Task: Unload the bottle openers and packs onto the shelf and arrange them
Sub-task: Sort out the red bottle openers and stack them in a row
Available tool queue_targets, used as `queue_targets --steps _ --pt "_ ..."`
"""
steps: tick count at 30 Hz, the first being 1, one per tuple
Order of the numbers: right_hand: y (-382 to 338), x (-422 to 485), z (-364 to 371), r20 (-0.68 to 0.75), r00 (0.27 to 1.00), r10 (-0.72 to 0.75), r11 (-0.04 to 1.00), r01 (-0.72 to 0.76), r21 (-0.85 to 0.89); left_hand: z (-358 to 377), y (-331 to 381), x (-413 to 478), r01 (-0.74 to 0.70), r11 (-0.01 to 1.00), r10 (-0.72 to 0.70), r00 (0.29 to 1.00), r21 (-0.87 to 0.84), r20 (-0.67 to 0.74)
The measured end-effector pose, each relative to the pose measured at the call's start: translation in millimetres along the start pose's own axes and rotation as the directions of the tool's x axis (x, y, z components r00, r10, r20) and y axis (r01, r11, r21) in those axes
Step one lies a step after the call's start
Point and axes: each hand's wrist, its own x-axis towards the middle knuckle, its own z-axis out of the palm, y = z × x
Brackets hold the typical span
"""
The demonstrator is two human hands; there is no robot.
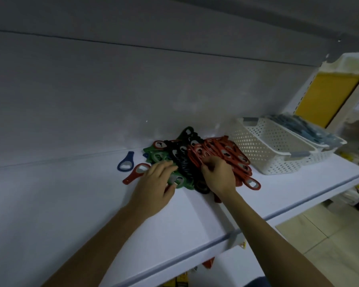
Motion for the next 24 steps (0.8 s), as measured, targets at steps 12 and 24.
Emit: queue_targets --steps 12,24 --pt "14 -19 15 -0.234 0.972 -0.013 0.999 0.023 0.039 3 -1 -9 -0.032 0.997 0.026 0.996 0.067 0.081" --pt "-88 -41 16 0.156 0.983 -0.094 0.706 -0.045 0.707 -14 0 -9 0.141 0.988 -0.15 0.96 -0.056 -0.236"
